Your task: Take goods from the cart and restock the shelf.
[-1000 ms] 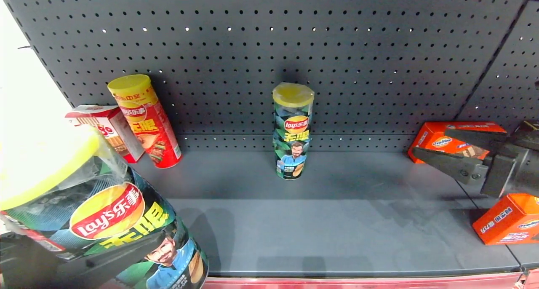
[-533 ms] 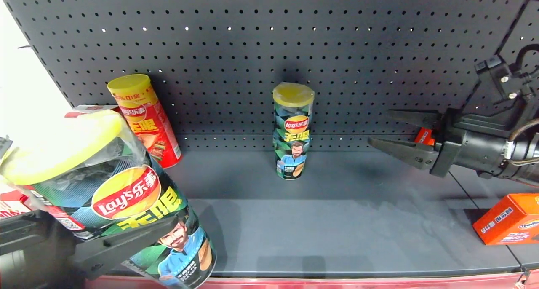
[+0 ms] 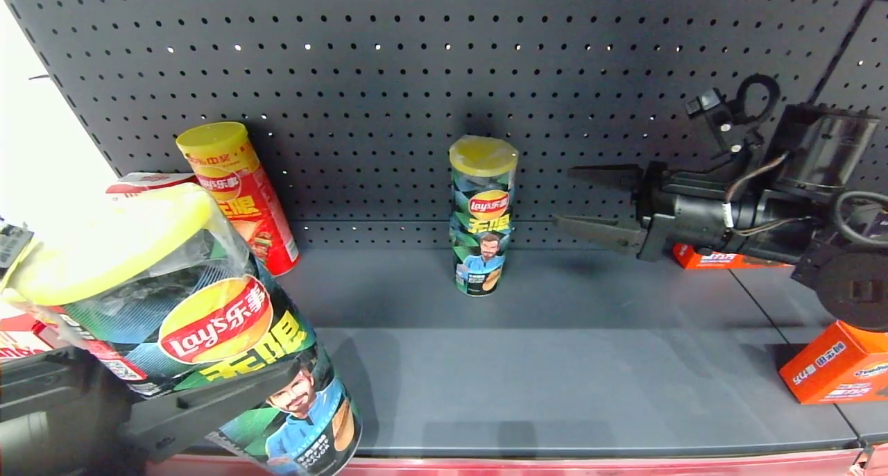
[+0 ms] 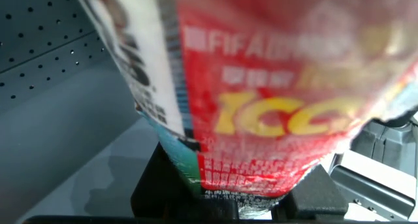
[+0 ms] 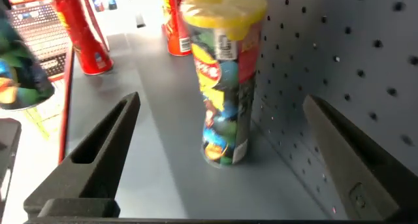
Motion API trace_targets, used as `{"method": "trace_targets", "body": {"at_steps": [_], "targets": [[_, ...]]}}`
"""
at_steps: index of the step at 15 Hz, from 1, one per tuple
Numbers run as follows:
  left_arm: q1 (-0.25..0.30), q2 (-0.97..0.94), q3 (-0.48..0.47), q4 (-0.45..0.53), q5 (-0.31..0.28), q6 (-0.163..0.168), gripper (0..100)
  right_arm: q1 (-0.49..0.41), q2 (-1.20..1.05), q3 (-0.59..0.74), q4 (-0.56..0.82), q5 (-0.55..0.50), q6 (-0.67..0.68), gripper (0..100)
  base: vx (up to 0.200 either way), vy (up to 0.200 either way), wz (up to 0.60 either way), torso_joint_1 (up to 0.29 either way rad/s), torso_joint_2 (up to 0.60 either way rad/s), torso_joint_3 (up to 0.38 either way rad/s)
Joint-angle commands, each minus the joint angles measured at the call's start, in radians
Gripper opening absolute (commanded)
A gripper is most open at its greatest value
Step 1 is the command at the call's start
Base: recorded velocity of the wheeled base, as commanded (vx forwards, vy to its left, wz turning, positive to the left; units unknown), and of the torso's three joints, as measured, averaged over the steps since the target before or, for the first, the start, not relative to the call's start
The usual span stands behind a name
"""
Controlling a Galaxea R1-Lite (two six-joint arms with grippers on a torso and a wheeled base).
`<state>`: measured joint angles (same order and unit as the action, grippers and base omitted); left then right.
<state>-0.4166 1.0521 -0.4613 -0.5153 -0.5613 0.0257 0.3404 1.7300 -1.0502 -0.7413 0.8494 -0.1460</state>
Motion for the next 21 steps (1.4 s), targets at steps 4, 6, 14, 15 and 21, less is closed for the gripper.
{"method": "trace_targets", "body": {"at_steps": [4,6,14,15,21], "targets": [[-0.001,0.012,-0.002,-0.002,0.0,-0.003,0,0.043,0.161,-0.108,0.0,0.004,-0.003,100,0.0,0.0,0.0,0.0,0.0,0.0],[0.001,0.016,-0.011,0.0,0.0,-0.003,0,0.049,0.198,-0.14,0.0,0.004,-0.003,100,0.0,0.0,0.0,0.0,0.0,0.0],[0.009,0.029,-0.02,0.0,0.001,-0.003,0,0.091,0.336,-0.24,-0.013,0.004,-0.017,100,0.0,0.0,0.0,0.0,0.0,0.0],[0.009,0.031,-0.02,0.0,0.001,-0.003,0,0.092,0.344,-0.246,-0.013,0.004,-0.017,100,0.0,0.0,0.0,0.0,0.0,0.0],[0.012,0.031,-0.016,0.0,0.003,-0.004,0,0.124,0.442,-0.352,-0.013,0.002,-0.017,100,0.0,0.0,0.0,0.0,0.0,0.0]]}}
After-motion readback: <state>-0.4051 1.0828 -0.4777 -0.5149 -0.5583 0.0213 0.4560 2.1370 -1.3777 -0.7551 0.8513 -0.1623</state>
